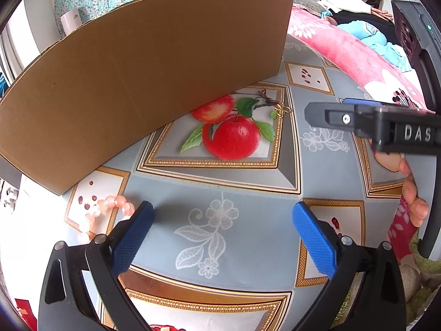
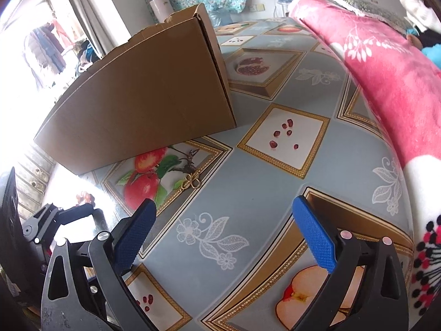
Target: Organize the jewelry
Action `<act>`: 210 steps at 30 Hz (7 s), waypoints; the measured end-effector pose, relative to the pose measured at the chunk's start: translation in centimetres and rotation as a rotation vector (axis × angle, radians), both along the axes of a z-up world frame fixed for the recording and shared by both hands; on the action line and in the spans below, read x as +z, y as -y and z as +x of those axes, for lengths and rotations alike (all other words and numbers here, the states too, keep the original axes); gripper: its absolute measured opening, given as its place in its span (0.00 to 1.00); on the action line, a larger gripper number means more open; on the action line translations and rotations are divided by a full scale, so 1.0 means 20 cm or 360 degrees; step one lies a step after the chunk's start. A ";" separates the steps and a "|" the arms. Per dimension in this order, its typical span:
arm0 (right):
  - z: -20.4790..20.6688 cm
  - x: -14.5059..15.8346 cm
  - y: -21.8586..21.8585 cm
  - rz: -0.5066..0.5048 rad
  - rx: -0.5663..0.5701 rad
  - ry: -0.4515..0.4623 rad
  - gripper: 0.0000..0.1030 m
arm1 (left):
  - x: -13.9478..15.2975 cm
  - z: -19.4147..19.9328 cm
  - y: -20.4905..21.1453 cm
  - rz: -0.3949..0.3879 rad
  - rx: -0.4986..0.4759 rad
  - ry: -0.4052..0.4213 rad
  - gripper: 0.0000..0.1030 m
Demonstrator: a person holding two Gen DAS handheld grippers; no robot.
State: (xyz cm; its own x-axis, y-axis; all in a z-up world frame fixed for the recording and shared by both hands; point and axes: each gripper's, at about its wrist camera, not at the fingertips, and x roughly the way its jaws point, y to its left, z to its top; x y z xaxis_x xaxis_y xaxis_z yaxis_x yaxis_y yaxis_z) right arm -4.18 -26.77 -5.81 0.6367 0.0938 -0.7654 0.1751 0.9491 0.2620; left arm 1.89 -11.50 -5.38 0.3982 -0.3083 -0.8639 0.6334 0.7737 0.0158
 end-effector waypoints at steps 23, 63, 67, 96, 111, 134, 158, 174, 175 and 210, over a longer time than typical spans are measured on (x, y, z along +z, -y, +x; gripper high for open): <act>-0.01 -0.01 -0.02 -0.0034 0.0018 0.0004 0.92 | 0.32 -0.12 -0.37 -0.0105 0.0149 0.0346 0.95; -0.02 -0.01 -0.02 0.0008 0.0009 0.0038 0.92 | 0.05 0.20 -0.46 0.0036 0.0184 0.0095 0.21; -0.02 -0.01 -0.03 0.0006 0.0007 0.0037 0.92 | 0.05 0.19 -0.47 0.0029 0.0127 0.0071 0.21; -0.12 0.02 -0.23 -0.0243 0.0309 -0.0034 0.44 | 0.05 0.08 -0.41 0.0065 0.0100 0.0144 0.09; -0.21 0.04 -0.29 -0.0226 0.0434 -0.0073 0.36 | 0.05 0.08 -0.42 0.0049 0.0097 0.0151 0.09; 0.16 0.00 -0.27 -0.0384 0.0376 -0.0060 0.21 | 0.05 0.10 -0.43 -0.0015 0.0098 0.0127 0.09; 0.17 0.03 -0.32 -0.0395 0.0363 -0.0071 0.00 | 0.05 0.10 -0.44 -0.0039 0.0080 0.0127 0.09; 0.25 0.10 -0.30 -0.0408 0.0348 -0.0079 0.32 | 0.05 0.09 -0.46 -0.0042 0.0072 0.0120 0.09; 0.26 0.10 -0.31 -0.0414 0.0349 -0.0081 0.31 | 0.05 0.09 -0.46 -0.0043 0.0073 0.0119 0.09; 0.21 0.12 -0.18 -0.0348 0.0370 -0.0080 0.03 | 0.05 0.10 -0.46 -0.0040 0.0072 0.0123 0.09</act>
State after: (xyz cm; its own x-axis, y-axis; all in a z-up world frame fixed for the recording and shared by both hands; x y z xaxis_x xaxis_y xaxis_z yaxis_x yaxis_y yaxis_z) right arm -0.05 -23.16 -3.47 0.5787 0.0618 -0.8132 -0.0452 0.9980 0.0437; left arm 3.85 -2.26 -4.32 0.4774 -0.3100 -0.8222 0.5954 0.8023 0.0433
